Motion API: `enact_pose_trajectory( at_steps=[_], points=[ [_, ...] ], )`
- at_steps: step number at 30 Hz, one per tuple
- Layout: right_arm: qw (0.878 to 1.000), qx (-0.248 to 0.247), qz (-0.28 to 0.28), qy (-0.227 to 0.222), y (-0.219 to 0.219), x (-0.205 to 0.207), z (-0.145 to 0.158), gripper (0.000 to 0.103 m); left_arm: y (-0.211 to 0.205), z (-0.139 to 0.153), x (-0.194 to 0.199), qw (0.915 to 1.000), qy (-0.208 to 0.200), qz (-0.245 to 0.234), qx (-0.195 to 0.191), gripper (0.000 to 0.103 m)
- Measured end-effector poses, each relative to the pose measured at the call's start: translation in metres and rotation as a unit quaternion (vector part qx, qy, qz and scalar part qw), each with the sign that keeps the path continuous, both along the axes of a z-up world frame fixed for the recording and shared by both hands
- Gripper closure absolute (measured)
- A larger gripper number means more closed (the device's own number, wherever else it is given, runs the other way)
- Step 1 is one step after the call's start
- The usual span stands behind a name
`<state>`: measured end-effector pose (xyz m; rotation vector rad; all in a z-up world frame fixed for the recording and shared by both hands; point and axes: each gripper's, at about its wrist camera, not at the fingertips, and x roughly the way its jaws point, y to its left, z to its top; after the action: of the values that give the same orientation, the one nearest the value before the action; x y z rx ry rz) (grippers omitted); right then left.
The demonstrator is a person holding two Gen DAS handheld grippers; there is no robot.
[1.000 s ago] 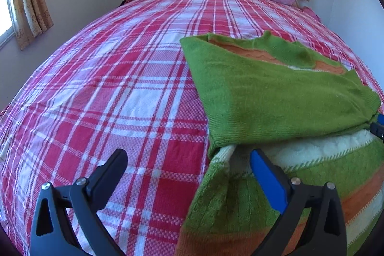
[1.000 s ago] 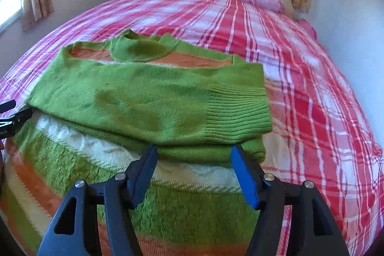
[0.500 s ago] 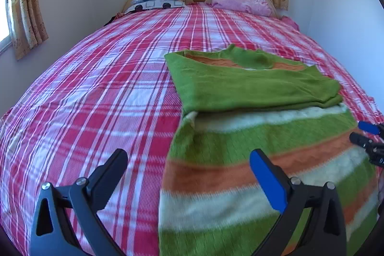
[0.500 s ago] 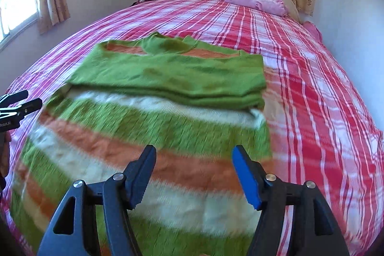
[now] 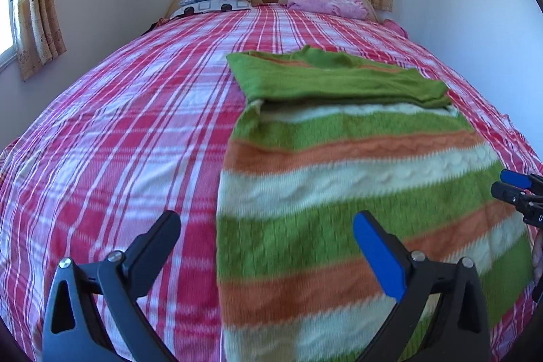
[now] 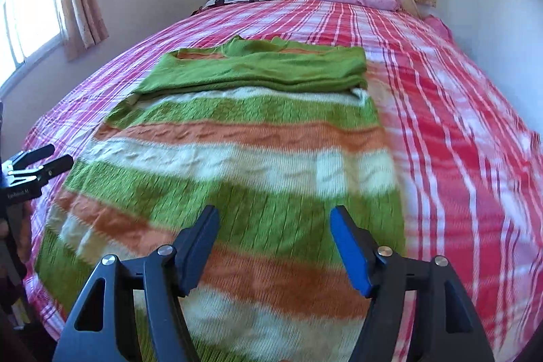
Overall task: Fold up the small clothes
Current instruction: 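Move both tools to the ribbed green hem of the sweater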
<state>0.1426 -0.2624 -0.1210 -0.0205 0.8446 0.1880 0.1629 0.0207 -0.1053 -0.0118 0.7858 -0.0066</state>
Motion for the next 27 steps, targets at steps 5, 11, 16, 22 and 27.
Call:
enact_pose_trajectory(
  at_steps=[5, 11, 16, 22, 27],
  points=[
    [1.000, 0.005, -0.007, 0.011, 0.000, -0.014, -0.011, 0.034, -0.005, -0.004, -0.020, 0.9999, 0.007, -0.010, 0.007, 0.000],
    [1.000, 0.009, -0.013, 0.009, -0.003, -0.034, -0.011, 0.033, -0.008, -0.010, -0.039, 0.9996, 0.021, -0.018, -0.001, 0.000],
    [1.000, -0.007, -0.016, 0.008, -0.003, -0.052, -0.012, 0.033, -0.008, -0.013, -0.054, 0.9994, 0.027, -0.021, 0.004, 0.000],
    [1.000, -0.001, -0.016, 0.006, -0.005, -0.079, -0.010, 0.033, -0.007, -0.013, -0.069, 0.9991, 0.034, -0.024, 0.000, 0.000],
    [1.000, -0.009, -0.013, 0.002, -0.004, -0.093, -0.008, 0.033, -0.013, -0.011, -0.080, 0.9988, 0.033, -0.031, 0.020, 0.000]
  ],
)
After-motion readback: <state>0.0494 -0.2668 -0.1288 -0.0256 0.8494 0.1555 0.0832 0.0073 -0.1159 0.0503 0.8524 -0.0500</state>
